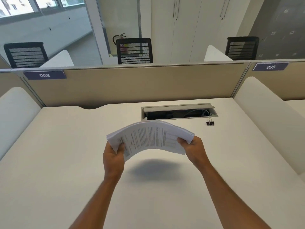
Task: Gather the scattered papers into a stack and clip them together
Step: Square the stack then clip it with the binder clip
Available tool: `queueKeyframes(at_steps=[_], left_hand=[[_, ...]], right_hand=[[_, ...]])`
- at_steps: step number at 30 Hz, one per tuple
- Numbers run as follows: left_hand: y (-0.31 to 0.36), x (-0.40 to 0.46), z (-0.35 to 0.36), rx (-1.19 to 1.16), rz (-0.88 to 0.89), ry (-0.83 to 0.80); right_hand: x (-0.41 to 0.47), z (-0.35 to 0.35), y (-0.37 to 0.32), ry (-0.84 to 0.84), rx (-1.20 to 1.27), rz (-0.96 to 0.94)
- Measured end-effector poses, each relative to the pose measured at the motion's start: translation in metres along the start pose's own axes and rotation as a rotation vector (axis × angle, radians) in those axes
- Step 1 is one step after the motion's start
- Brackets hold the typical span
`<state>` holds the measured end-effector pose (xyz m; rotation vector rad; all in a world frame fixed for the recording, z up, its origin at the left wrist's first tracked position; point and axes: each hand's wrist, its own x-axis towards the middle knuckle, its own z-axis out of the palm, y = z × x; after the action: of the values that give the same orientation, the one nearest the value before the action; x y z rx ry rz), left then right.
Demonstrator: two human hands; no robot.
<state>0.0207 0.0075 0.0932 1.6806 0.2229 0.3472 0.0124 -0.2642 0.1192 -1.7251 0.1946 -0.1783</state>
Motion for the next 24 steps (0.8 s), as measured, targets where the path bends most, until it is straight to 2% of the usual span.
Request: queueKeyframes(at_steps=[2,9,16,19,24], left_hand=[[-0.011,-0.009,0.004,-0.001,0.01,0.018],[-0.06,-0.023,0.008,0.139,-0.162,-0.103],[-0.06,-0.026,0.013,0.173,-0.225,-0.099],[-0.051,-0.024,0.013,0.122,-0.19,-0.059],[0.002,-0.014,0.02,-0.063,-0.104,0.15]], right_hand=[[-0.006,0.002,0.015,0.046,0.053,0.03],[-0.018,0.007,0.07,0.031,0.034,0.25],[-0.016,0.01,0.084,0.017,0.002,0.322],[-0.015,0.008,0.093,0.019,-0.019,0.333],[-0.014,0.006,0.098,0.029,-0.018,0.335]])
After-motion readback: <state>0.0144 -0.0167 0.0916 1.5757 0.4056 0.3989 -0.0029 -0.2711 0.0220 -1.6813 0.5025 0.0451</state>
